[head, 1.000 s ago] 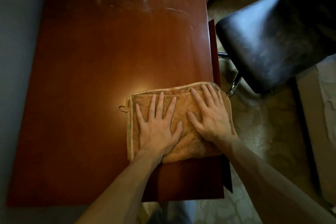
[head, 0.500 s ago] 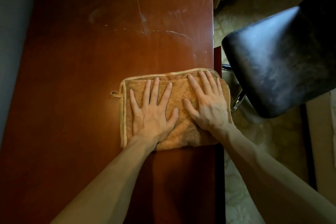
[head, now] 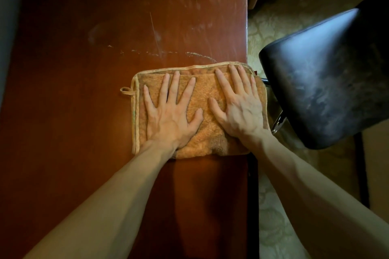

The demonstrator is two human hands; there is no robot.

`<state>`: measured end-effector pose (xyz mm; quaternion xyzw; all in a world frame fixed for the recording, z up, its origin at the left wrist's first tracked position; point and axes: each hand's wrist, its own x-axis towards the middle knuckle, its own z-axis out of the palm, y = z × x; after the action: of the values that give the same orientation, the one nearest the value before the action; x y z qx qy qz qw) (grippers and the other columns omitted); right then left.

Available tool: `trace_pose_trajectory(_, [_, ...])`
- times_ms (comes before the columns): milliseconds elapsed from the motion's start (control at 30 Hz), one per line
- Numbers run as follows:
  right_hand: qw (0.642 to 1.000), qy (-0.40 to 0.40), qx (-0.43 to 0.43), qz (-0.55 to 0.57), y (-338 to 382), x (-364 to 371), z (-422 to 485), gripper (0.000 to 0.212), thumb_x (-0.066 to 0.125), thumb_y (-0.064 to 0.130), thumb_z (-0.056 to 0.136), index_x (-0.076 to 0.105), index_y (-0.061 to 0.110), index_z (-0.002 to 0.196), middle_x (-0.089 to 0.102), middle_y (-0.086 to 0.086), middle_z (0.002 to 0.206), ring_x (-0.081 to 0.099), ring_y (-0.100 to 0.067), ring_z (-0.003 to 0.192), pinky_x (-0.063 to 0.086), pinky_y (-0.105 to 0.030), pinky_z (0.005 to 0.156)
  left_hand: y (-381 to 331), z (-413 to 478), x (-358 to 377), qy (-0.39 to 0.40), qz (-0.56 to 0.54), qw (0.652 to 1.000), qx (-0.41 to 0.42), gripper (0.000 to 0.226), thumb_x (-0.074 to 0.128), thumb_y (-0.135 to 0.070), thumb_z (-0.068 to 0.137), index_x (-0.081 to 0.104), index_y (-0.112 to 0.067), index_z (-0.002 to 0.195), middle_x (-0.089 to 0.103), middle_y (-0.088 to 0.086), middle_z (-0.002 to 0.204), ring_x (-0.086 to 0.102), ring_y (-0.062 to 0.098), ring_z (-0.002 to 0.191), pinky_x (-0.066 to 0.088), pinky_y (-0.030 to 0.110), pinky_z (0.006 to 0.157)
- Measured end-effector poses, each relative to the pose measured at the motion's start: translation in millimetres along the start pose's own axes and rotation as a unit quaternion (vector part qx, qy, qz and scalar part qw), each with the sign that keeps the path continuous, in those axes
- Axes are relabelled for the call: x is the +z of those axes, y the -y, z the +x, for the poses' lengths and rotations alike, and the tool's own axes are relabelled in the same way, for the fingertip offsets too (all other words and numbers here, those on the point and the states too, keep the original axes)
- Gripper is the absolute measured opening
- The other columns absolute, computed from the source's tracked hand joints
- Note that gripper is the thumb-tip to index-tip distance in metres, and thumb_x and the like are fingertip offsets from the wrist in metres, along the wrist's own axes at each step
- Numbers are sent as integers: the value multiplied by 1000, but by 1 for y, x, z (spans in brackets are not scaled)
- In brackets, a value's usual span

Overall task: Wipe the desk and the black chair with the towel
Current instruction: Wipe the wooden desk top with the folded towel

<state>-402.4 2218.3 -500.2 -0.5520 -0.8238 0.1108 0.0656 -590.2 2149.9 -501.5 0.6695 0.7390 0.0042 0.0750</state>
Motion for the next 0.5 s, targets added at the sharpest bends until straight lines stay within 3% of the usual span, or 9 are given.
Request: trace_pose_trajectory(500, [999, -36, 0, 8, -16, 1, 79, 72, 33, 63, 99, 27, 27, 162, 21, -12, 170, 12, -27, 158, 9, -51, 128, 10, 87, -10, -8, -4, 1000, 7, 75, 23, -68, 98, 5, -40, 165, -3, 3, 175, -6, 22, 161, -2, 69, 122])
